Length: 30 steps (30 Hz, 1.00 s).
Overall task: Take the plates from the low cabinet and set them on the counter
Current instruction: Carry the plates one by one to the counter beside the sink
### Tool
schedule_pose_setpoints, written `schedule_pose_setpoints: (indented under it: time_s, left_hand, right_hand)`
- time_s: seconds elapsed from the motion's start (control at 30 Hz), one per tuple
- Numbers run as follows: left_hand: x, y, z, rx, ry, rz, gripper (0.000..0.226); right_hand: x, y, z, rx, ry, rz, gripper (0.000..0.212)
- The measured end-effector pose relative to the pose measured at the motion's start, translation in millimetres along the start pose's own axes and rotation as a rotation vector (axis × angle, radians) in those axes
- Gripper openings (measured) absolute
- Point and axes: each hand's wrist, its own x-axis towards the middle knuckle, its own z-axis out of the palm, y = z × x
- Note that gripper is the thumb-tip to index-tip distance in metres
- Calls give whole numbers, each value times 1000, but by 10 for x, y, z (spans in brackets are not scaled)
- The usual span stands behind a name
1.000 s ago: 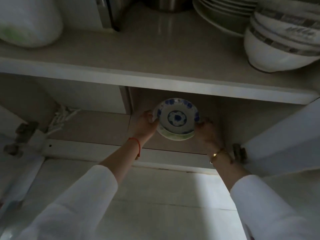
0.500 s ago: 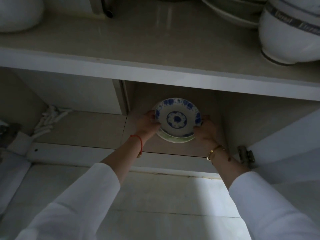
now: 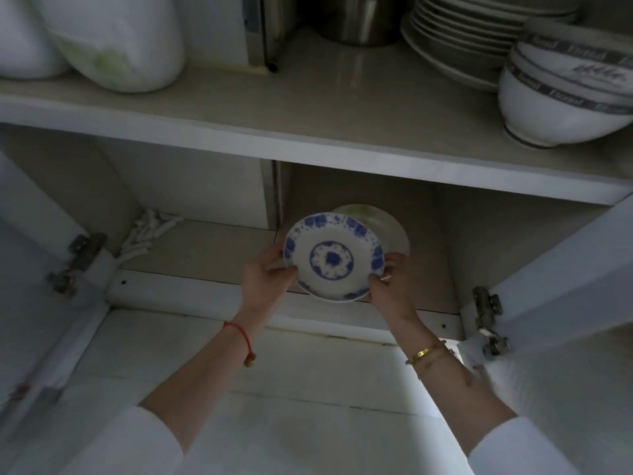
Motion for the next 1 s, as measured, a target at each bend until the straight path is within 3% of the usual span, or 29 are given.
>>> schedule_pose_setpoints:
  time_s: [0.2, 0.37, 0.7, 1.0]
  left_hand:
    - [-534, 191, -509, -98, 108, -88, 51]
    - [-1155, 783, -887, -133, 148, -155, 54]
    - [-2419, 2714, -1529, -273, 150, -279, 51]
    - [-3376, 4741, -1964, -267, 134, -324, 56]
  right_hand:
    - [-573, -284, 68, 60, -111, 26, 45]
    - [-1202, -856, -107, 44, -157, 112, 48]
    - [-2464, -2542, -871, -43, -201, 129, 45]
    - [-3459, -4470, -1960, 70, -199, 186, 43]
